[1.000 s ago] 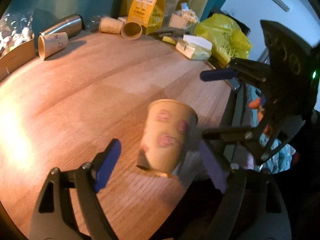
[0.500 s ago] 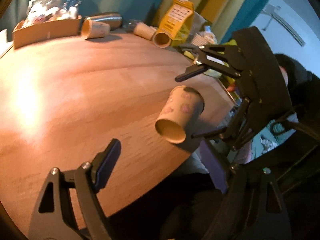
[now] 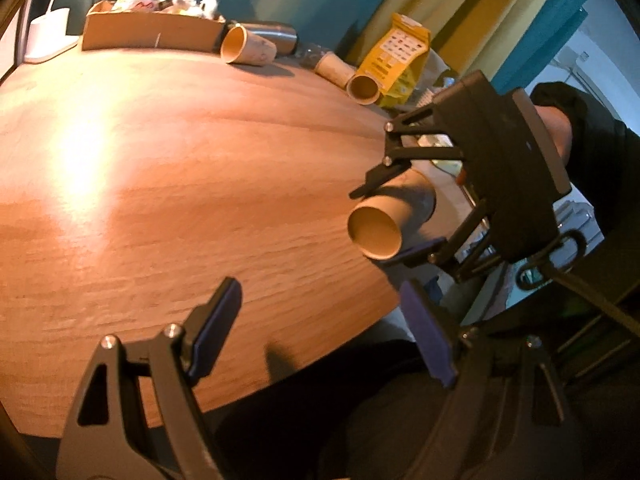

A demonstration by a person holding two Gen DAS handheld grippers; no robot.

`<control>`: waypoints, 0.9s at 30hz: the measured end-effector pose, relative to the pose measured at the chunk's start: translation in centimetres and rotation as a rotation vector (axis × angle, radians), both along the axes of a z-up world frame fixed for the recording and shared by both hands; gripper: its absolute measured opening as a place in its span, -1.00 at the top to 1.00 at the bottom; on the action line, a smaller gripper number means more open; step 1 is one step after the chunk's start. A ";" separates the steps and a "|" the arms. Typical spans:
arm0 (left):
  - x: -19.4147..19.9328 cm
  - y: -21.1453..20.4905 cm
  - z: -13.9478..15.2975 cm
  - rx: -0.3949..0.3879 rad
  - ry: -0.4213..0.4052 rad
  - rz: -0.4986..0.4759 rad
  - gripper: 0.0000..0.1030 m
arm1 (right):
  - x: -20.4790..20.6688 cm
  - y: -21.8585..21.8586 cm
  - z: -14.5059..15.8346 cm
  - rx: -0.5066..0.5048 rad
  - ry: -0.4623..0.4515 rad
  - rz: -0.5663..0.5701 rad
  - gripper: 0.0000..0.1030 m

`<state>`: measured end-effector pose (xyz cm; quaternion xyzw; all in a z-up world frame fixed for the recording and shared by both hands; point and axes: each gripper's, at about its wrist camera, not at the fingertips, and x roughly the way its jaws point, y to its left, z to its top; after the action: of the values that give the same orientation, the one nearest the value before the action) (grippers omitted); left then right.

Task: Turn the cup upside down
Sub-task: 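Grasp the cup with the right gripper while the left gripper releases it, then turn the cup rim-up with the right gripper and lower it onto the table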

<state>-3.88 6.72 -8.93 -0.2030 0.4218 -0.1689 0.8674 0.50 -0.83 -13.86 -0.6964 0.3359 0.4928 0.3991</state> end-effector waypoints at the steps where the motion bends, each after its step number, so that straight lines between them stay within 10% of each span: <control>1: -0.1 0.1 0.0 -0.001 0.004 0.005 -0.61 | -0.1 0.0 0.1 -0.006 0.007 -0.002 -0.21; 9: -0.4 0.4 0.6 0.020 -0.015 0.028 -0.61 | 2.3 0.4 2.3 0.124 0.012 -0.137 -0.20; 27: 4.5 -4.4 3.8 0.106 -0.096 0.034 -0.61 | 7.9 -12.5 8.1 1.190 0.110 -0.980 -0.20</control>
<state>0.60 2.32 -5.11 -0.1558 0.3847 -0.1410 0.8988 8.37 -13.31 -5.75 -0.1107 0.3037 0.3913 0.8616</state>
